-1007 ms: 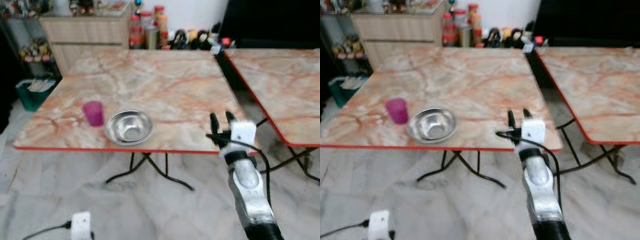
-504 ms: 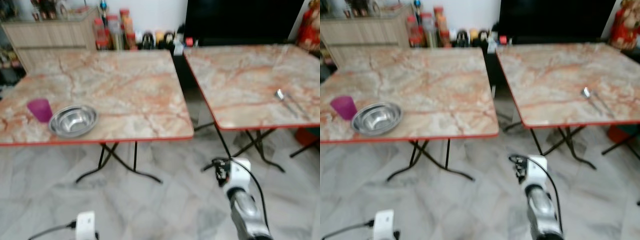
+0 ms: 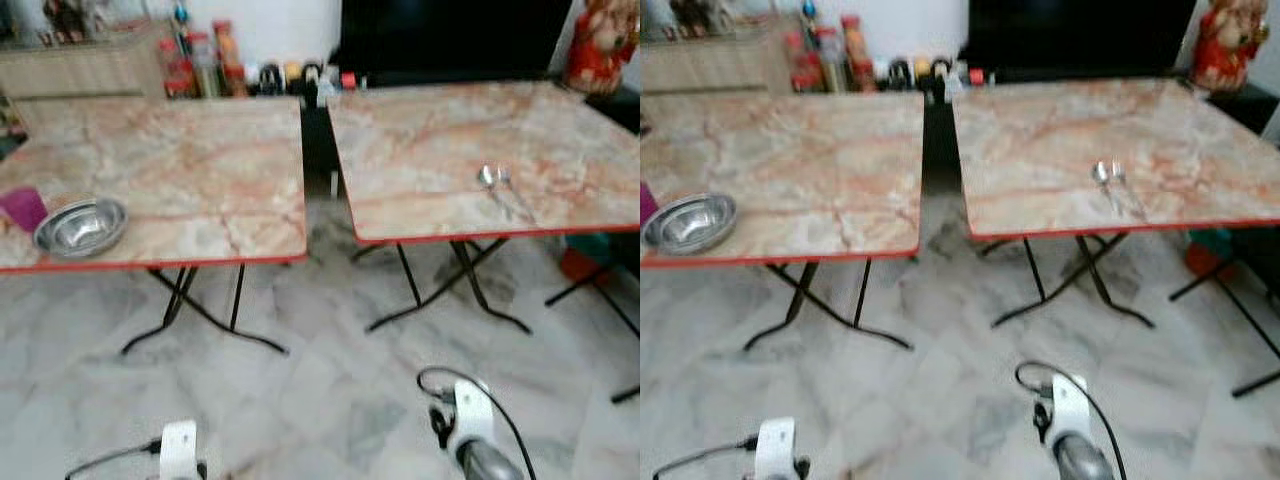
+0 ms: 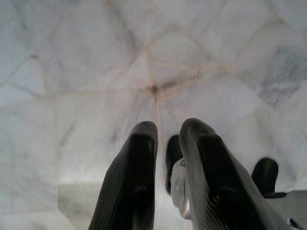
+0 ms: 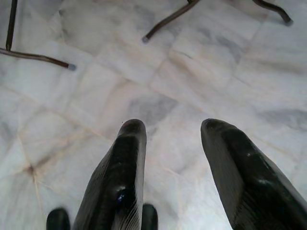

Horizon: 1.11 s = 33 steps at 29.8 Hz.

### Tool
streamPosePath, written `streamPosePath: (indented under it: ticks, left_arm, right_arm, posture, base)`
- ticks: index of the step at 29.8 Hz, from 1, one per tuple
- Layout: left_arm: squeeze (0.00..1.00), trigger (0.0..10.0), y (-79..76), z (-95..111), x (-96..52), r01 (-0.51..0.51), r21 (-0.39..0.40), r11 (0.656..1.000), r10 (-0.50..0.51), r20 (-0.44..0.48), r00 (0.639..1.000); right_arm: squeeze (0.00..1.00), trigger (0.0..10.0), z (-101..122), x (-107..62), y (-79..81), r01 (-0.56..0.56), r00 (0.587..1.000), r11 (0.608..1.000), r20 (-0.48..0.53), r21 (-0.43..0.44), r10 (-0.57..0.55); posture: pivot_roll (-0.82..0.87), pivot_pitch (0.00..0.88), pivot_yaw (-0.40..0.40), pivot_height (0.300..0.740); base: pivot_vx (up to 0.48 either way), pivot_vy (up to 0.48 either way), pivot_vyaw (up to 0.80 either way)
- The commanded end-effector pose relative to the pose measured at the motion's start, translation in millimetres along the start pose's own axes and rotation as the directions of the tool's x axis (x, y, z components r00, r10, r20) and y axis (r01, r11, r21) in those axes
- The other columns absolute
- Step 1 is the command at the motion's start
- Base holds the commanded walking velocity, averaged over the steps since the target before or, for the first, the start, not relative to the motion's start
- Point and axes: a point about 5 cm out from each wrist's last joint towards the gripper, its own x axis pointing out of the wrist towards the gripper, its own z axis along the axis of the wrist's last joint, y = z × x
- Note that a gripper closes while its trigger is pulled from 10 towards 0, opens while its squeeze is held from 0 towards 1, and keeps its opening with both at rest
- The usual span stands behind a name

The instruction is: Setting the table

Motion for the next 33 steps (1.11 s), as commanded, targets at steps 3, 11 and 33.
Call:
streamPosePath:
  ticks: [3, 11, 33]
  left_arm:
    - [0.0, 10.0, 19.9, -1.7, -0.9, -0.038, -0.013, 0.999, 0.038, -0.015, 0.999]
    - [0.0, 10.0, 18.8, -0.7, -0.6, -0.048, -0.005, 0.999, 0.048, -0.014, 0.999]
    - [0.0, 10.0, 12.2, -8.6, -2.1, -0.042, 0.002, 0.999, 0.042, -0.03, 0.999]
  right_arm:
    - [0.0, 10.0, -7.2, -0.2, 8.7, -0.004, 0.999, 1.0, -0.035, 0.01, 0.004]
    - [0.0, 10.0, -9.4, -0.3, 11.1, -0.015, 0.999, 1.0, -0.05, -0.003, 0.015]
    - [0.0, 10.0, -30.5, -6.2, 14.2, -0.048, 0.993, 0.995, -0.107, -0.085, 0.038]
  posture:
    - [0.02, 0.027, 0.001, 0.74]
    - [0.02, 0.034, -0.003, 0.74]
    - [0.01, 0.0, 0.004, 0.74]
  base:
    - [0.0, 0.0, 0.0]
    - [0.213, 0.0, 0.0]
    - [0.334, 0.0, 0.02]
